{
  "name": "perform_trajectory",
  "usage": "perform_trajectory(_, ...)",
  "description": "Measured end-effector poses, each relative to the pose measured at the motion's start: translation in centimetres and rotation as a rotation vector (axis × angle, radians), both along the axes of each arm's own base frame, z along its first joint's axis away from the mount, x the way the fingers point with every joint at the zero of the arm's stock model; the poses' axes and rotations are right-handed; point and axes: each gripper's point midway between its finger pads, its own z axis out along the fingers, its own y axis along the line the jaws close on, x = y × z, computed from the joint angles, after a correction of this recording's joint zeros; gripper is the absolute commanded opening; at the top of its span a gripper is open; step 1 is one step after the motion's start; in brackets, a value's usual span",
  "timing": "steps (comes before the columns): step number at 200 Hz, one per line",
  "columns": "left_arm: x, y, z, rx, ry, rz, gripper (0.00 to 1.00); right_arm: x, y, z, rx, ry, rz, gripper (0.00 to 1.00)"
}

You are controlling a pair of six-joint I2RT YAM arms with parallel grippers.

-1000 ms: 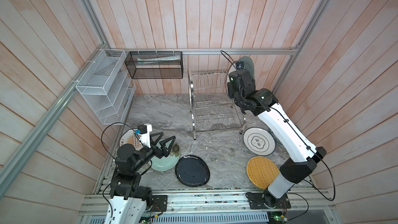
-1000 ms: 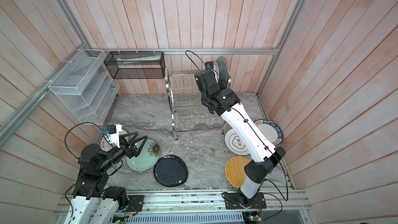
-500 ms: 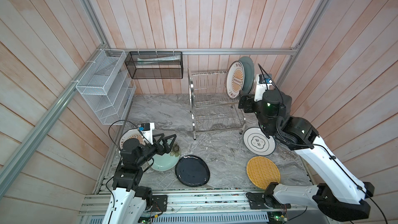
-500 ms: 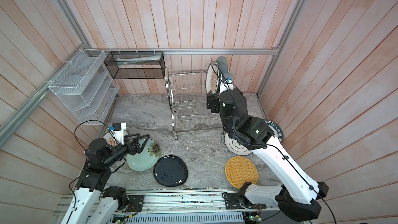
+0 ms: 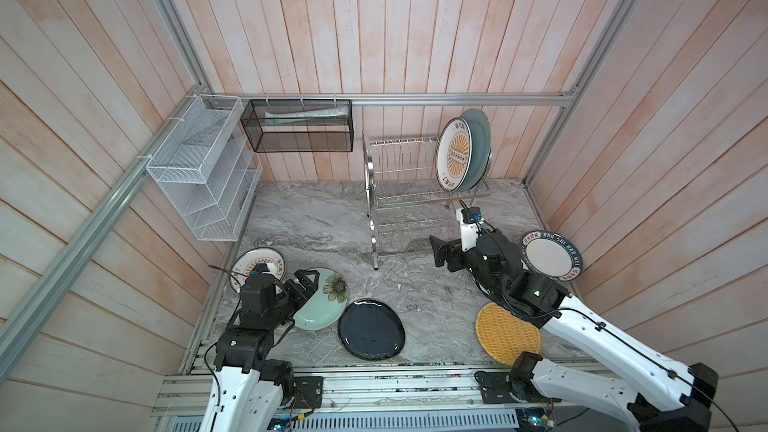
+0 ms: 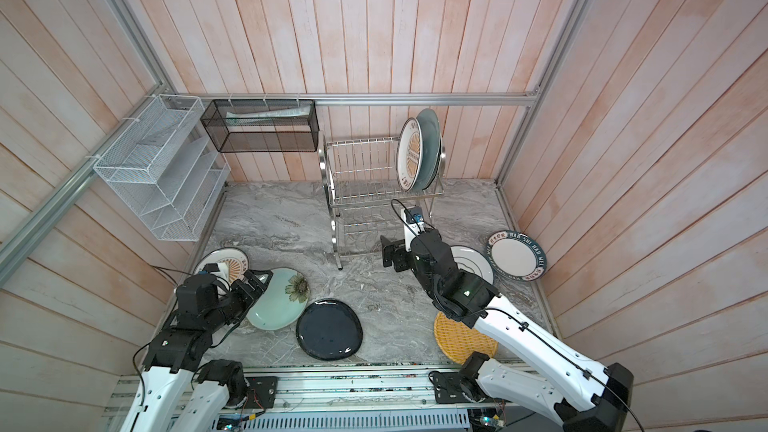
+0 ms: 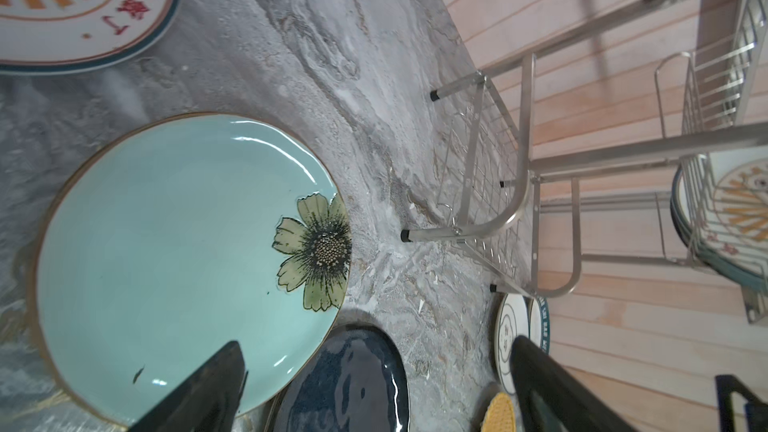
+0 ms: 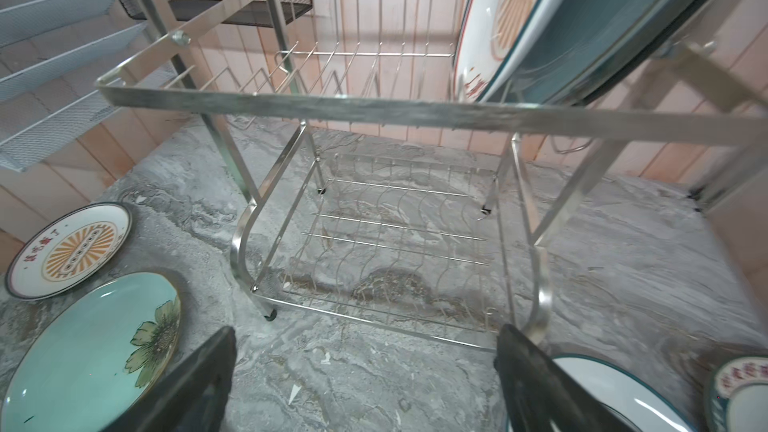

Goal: Load the plates into the dish rack
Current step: 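Open the right gripper and withdraw it from the rack toward the table, then grasp the mint-green flower plate's edge with the left gripper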

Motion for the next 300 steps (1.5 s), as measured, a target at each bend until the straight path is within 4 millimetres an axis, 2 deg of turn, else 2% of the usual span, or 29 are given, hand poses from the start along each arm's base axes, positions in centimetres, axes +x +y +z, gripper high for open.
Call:
perform_trajectory(26,-1.1,1.2,-3.5,-0.008,0.122,0.104,1.00,-0.4,2.0,-2.4,0.031,0.032,0.069,0.98)
perform_trajectory(58,-2.5,1.8,-7.6,-0.012,0.245,0.157,1.00,-1.2,3.9,-4.7,0.070,0.047,0.149,0.98)
perform_trajectory(100,-2.7,2.4,-8.0,-0.030,0.258,0.225,1.00,-2.1,5.7,-8.1,0.087,0.084,0.248,0.98)
perform_trajectory(115,-2.9,2.5,-8.8,-0.041,0.281,0.246,1.00,-2.3,6.5,-9.1,0.090,0.100,0.286,0.98)
perform_trajectory(168,-4.0,2.4,-12.5,-0.065,0.349,0.268,0.97,-3.0,7.2,-10.1,0.117,0.093,0.344,0.98)
perform_trajectory(207,-2.2,1.4,-12.2,-0.122,0.262,0.235,0.93,-3.3,7.8,-9.5,0.148,0.076,0.380,0.98)
perform_trajectory(252,-0.1,0.3,-12.1,-0.182,0.177,0.191,0.87,-3.1,8.0,-10.5,0.131,0.094,0.374,0.98)
perform_trajectory(300,2.2,-1.0,-12.0,-0.224,0.123,0.119,0.86,-3.0,7.9,-10.9,0.126,0.097,0.370,0.98)
